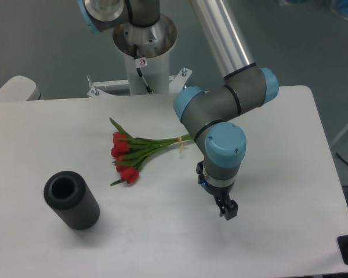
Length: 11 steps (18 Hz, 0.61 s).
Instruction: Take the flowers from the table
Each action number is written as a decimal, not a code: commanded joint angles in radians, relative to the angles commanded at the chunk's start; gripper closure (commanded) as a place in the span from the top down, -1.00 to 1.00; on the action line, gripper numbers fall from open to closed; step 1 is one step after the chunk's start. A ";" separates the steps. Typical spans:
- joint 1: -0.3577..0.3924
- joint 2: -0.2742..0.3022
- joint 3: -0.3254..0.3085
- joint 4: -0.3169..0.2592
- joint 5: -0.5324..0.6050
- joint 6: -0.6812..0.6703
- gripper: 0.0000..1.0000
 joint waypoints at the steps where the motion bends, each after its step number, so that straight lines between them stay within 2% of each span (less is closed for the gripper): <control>1: 0.000 0.000 -0.002 0.000 0.000 0.000 1.00; 11: -0.008 0.011 -0.023 0.003 0.000 -0.031 1.00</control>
